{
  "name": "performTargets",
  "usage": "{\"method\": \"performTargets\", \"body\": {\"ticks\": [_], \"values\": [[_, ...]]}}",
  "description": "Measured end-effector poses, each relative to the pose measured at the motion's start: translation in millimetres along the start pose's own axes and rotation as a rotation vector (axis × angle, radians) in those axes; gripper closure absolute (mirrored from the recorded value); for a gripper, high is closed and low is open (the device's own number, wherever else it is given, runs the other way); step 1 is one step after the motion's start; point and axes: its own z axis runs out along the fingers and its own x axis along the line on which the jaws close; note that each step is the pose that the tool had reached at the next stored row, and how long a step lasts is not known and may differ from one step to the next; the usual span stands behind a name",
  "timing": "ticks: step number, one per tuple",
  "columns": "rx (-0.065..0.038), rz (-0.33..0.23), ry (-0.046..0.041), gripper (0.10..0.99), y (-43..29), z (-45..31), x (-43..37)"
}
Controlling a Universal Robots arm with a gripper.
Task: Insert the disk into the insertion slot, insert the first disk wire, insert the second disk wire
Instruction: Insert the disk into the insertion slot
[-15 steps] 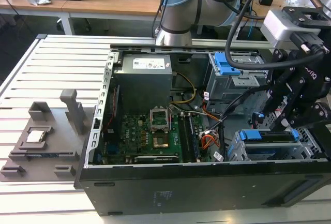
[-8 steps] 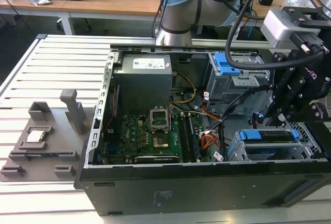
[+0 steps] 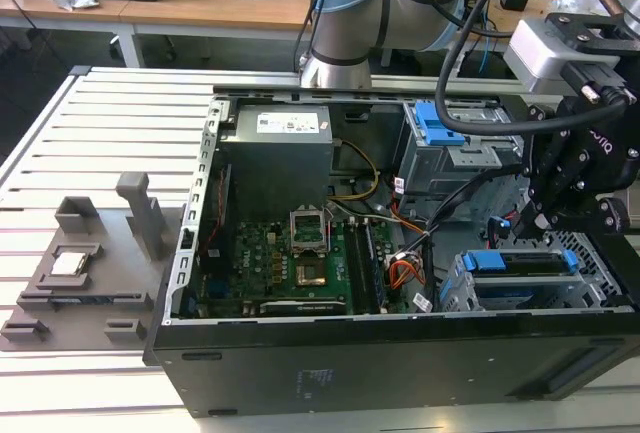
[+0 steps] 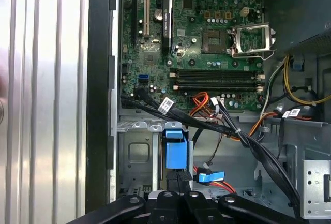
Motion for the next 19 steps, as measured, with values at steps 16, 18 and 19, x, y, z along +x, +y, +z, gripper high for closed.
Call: {"method": "performTargets", "body": {"ticks": [16, 18, 19], "values": [[0.000, 0.000, 0.0002, 0.980, -15.7, 20.0, 0.6], [0.000, 0.000, 0.0002, 0.980, -16.3, 22.3, 0.7], [0.000, 0.000, 0.0004, 0.980, -17.1, 22.7, 0.5]]}}
